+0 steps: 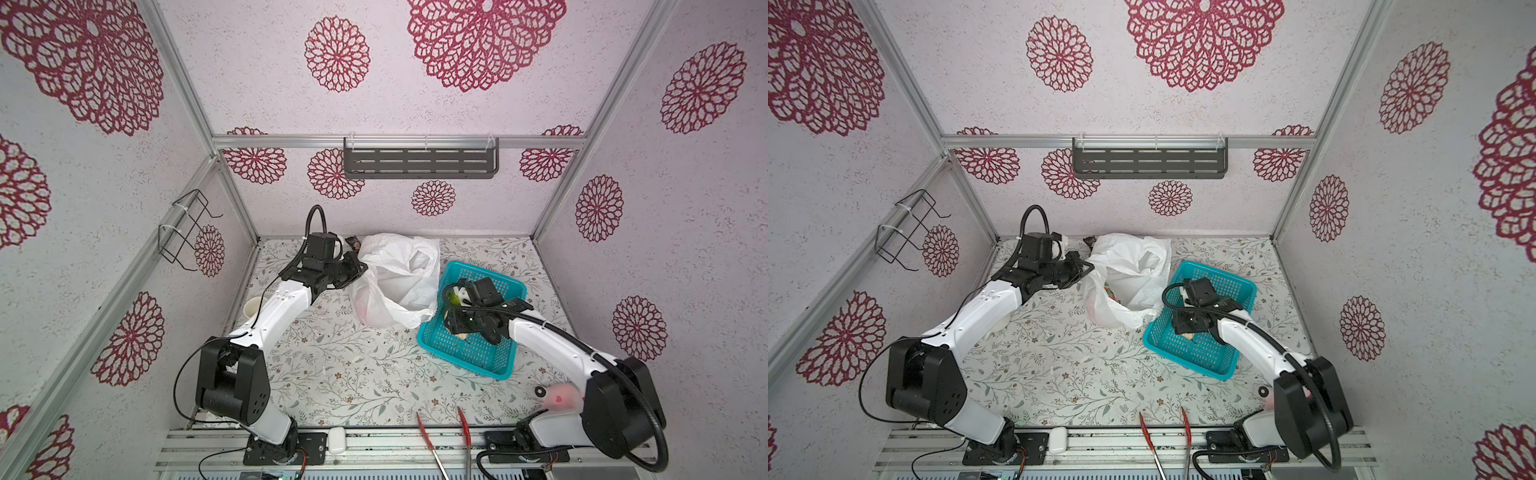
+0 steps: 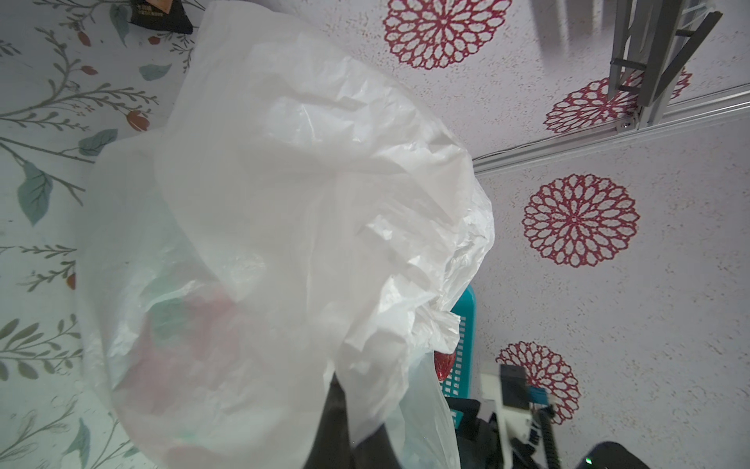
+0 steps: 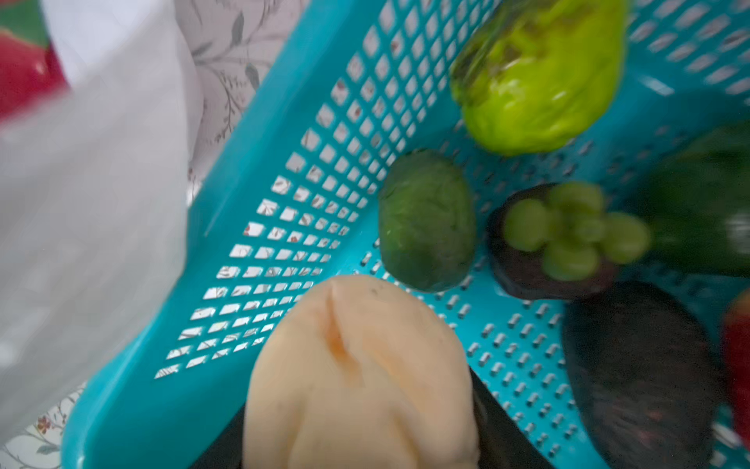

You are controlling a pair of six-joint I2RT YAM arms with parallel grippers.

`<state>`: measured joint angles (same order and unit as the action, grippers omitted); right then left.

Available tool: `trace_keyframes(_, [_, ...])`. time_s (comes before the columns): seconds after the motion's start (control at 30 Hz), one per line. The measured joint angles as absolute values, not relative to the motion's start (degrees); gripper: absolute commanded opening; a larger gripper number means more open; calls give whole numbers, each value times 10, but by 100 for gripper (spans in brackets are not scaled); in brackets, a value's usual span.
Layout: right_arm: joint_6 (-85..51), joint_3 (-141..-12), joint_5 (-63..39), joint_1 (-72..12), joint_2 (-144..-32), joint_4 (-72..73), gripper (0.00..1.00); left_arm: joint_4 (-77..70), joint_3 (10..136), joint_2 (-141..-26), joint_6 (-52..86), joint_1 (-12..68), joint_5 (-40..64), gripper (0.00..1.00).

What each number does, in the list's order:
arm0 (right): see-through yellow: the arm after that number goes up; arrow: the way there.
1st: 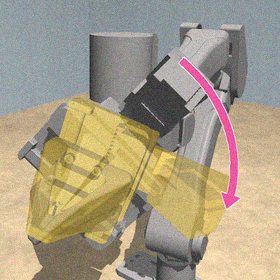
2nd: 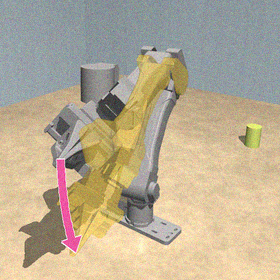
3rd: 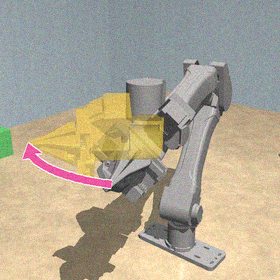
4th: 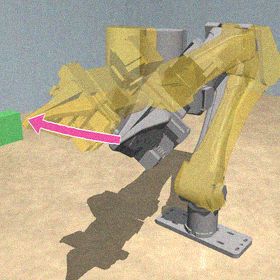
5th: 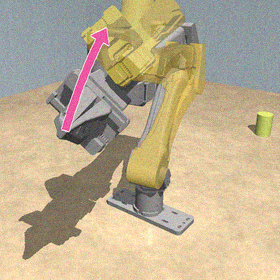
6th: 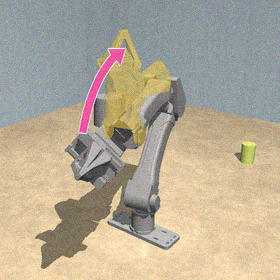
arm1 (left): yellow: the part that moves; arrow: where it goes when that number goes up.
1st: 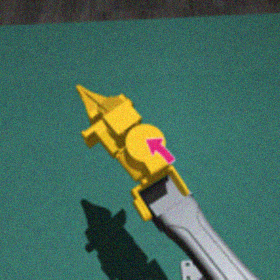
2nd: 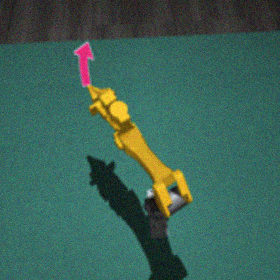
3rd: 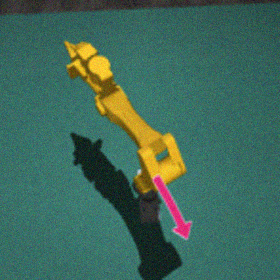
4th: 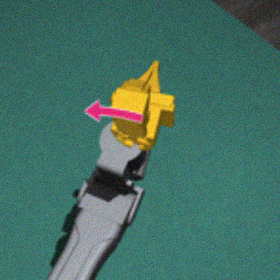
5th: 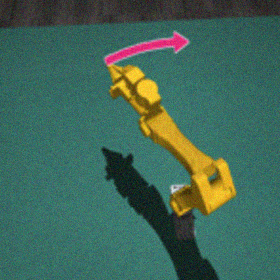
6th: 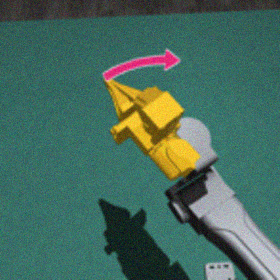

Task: Place the fruits into the plastic bag
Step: Pick up the bin from the plate, then place the fruit in the plastic bag.

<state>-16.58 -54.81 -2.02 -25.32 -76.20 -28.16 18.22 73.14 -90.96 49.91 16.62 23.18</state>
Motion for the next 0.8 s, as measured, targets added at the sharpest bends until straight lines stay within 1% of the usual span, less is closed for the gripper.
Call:
trace_keyframes(0.17, [-166,-595,-3,-250,-729,-265,37,183,731,-908,495,166,232,0])
trace_keyframes(0.33, [-160,-679,-36,-290,-753,-212,38,183,731,-906,494,169,230,0])
trace_keyframes(0.5, [-147,-776,-108,-347,-856,-164,40,183,731,-906,493,172,226,0])
trace_keyframes(0.6, [-131,-815,-153,-372,-931,-171,41,183,731,-905,493,176,223,0])
trace_keyframes(0.8, [-116,-838,-181,-394,-1035,-205,41,183,731,-902,493,186,221,0])
